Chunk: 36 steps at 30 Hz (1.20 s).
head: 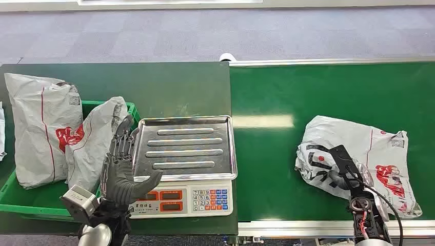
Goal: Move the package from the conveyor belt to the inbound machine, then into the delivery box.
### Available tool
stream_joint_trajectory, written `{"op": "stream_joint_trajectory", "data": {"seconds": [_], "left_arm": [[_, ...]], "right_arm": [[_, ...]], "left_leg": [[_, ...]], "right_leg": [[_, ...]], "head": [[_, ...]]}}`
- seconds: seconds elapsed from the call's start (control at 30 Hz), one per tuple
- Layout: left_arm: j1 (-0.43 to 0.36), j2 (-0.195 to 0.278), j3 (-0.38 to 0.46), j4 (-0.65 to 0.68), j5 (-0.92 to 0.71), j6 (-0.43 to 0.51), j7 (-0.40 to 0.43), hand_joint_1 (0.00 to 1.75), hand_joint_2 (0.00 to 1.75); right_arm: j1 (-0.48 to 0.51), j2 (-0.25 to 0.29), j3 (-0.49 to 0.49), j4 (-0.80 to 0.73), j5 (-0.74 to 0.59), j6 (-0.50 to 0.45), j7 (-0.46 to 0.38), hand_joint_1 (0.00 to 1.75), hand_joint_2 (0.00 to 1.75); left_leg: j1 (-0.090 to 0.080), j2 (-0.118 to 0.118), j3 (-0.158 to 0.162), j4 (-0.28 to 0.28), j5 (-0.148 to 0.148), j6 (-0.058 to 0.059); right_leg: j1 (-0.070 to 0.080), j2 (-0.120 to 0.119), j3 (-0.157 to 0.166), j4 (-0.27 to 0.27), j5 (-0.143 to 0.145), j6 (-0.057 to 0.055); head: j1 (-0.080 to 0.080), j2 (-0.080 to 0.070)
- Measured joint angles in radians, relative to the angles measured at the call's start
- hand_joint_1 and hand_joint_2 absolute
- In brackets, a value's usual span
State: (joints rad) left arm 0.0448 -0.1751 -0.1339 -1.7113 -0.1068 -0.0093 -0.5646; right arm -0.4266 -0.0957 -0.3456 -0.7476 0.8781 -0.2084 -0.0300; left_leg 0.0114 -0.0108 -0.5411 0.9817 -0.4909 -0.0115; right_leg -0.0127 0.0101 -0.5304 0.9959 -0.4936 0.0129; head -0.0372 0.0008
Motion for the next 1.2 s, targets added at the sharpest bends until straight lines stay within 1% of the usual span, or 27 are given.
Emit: {"op": "stream_joint_trajectory", "data": {"seconds": [0.07,0.23,0.4,0.5,0.57,0.67,0.9,0.97,1.07,1.2], "left_arm": [[0.004,0.000,0.002,-0.005,0.000,0.000,0.000,0.00,1.75],[0.013,-0.001,0.007,-0.019,-0.001,0.010,-0.005,0.00,1.75],[0.012,-0.003,0.007,-0.019,0.000,0.020,-0.013,0.00,1.75],[0.005,-0.003,0.005,-0.019,0.001,0.022,-0.015,0.00,1.75],[-0.003,-0.004,0.003,-0.018,0.002,0.021,-0.015,0.00,1.75],[-0.024,-0.006,-0.003,-0.010,0.007,0.014,-0.016,0.00,1.75],[-0.086,-0.014,-0.012,0.025,0.009,-0.031,-0.014,0.00,1.75],[-0.105,-0.015,-0.013,0.037,0.008,-0.039,-0.013,0.00,1.75],[-0.128,-0.015,-0.012,0.051,0.008,-0.042,-0.013,0.00,1.75],[-0.136,-0.014,-0.010,0.056,0.012,-0.035,-0.010,0.00,1.75]], "right_arm": [[0.006,0.009,0.004,-0.035,-0.028,-0.019,-0.025,1.74,1.75],[0.043,0.048,0.038,-0.229,-0.168,-0.108,-0.154,1.75,1.75],[0.072,0.077,0.095,-0.401,-0.303,-0.172,-0.271,1.75,1.75],[0.082,0.102,0.142,-0.493,-0.386,-0.182,-0.328,1.75,1.75],[0.082,0.118,0.178,-0.535,-0.406,-0.168,-0.343,1.75,1.75],[0.070,0.139,0.257,-0.567,-0.360,-0.113,-0.334,1.75,1.75],[0.004,0.175,0.510,-0.551,-0.090,-0.025,-0.272,1.75,1.75],[-0.014,0.188,0.576,-0.524,-0.029,0.003,-0.263,1.75,1.75],[-0.037,0.213,0.663,-0.457,0.026,0.046,-0.262,1.75,1.75],[-0.056,0.251,0.768,-0.348,0.074,0.059,-0.280,1.75,1.75]], "left_leg": [[0.000,0.000,0.000,0.000,0.000,0.000],[0.000,0.000,0.000,0.000,0.000,0.000],[0.000,0.000,0.000,0.000,0.000,0.000],[0.000,0.001,0.000,0.000,0.000,0.000],[0.000,0.001,0.000,0.000,0.000,0.000],[0.000,0.001,0.000,0.000,0.000,0.000],[0.000,0.001,0.000,0.000,0.001,0.000],[0.000,0.001,0.000,0.000,0.001,0.000],[0.000,0.001,0.000,0.000,0.001,0.000],[0.000,0.000,-0.001,0.000,0.001,0.000]], "right_leg": [[0.000,0.000,0.000,0.000,0.000,0.000],[0.000,0.000,-0.001,0.000,0.000,0.000],[0.000,0.000,-0.001,0.000,0.000,0.000],[0.000,0.000,-0.001,0.000,0.000,0.000],[0.000,0.000,0.000,0.000,0.000,0.000],[0.000,0.000,0.000,0.001,0.000,0.000],[0.000,0.000,-0.001,0.001,0.000,0.000],[0.000,0.000,-0.001,0.001,0.000,0.000],[0.000,0.000,-0.001,0.001,0.000,0.000],[0.001,0.000,-0.001,0.001,0.000,0.000]], "head": [[0.000,0.000],[0.000,0.000],[0.000,0.000],[0.000,0.000],[0.000,0.000],[0.000,0.000],[0.000,0.000],[0.000,0.000],[0.000,0.000],[0.000,0.000]]}}
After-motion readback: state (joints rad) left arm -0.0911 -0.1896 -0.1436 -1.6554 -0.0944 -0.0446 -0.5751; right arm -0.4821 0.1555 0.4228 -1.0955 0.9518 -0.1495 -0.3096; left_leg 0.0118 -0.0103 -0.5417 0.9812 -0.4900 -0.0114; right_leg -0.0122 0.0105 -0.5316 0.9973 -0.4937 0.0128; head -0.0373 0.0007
